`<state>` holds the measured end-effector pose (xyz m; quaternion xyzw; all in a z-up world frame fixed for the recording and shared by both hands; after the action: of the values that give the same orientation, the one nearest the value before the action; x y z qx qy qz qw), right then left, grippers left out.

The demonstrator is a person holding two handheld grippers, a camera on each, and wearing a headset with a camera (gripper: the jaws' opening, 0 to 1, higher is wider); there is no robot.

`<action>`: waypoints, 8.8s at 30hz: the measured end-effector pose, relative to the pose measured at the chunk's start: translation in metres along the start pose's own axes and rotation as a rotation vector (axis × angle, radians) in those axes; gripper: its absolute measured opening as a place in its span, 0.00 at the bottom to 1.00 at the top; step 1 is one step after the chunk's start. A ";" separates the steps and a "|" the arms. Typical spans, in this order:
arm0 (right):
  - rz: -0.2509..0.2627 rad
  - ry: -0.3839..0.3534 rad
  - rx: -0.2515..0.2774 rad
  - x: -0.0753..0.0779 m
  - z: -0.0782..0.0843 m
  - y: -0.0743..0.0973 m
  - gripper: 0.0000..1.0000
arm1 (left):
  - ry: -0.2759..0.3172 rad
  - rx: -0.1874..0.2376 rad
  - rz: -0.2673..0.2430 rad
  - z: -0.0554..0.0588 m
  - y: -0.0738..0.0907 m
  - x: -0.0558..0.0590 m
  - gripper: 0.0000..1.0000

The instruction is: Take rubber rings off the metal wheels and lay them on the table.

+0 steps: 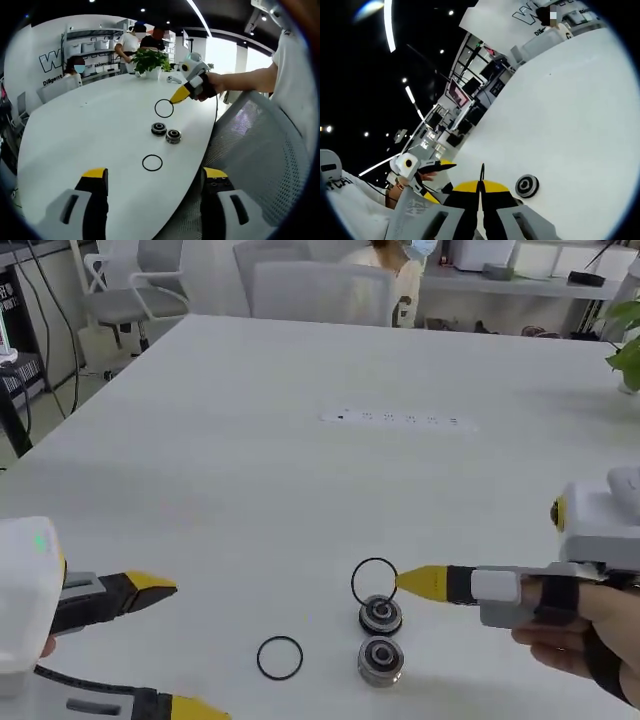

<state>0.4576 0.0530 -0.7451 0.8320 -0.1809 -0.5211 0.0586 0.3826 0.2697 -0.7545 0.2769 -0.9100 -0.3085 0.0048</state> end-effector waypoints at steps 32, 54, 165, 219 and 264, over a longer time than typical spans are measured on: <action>-0.095 0.029 0.013 -0.035 0.001 -0.024 0.00 | 0.045 -0.012 0.000 0.007 -0.005 0.008 0.72; -0.042 0.072 -0.118 -0.029 0.030 -0.050 0.00 | 0.055 -0.009 0.006 0.008 -0.005 0.008 0.71; 0.230 0.361 -0.263 0.024 0.055 -0.070 0.16 | 0.098 -0.018 0.027 0.011 -0.008 0.011 0.69; 0.061 0.629 -0.061 -0.032 0.004 -0.038 0.36 | 0.067 -0.050 0.046 0.012 -0.008 0.015 0.69; 0.321 0.445 0.049 0.047 -0.025 0.021 0.45 | -0.238 0.063 0.049 -0.087 0.007 -0.016 0.73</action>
<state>0.4931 0.0144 -0.7682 0.8879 -0.3057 -0.3049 0.1588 0.4083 0.2343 -0.6776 0.2159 -0.9199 -0.3103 -0.1043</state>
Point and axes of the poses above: the centre of the closed fingertips' face, and the gripper's own axes: y roughly backward along the fingers, x roughly to its right, z roughly out of its underside, the point moved 5 cm from there along y, roughly backward along the fingers, and after that the axes turned 12 degrees about -y, right-handed, at the moved point
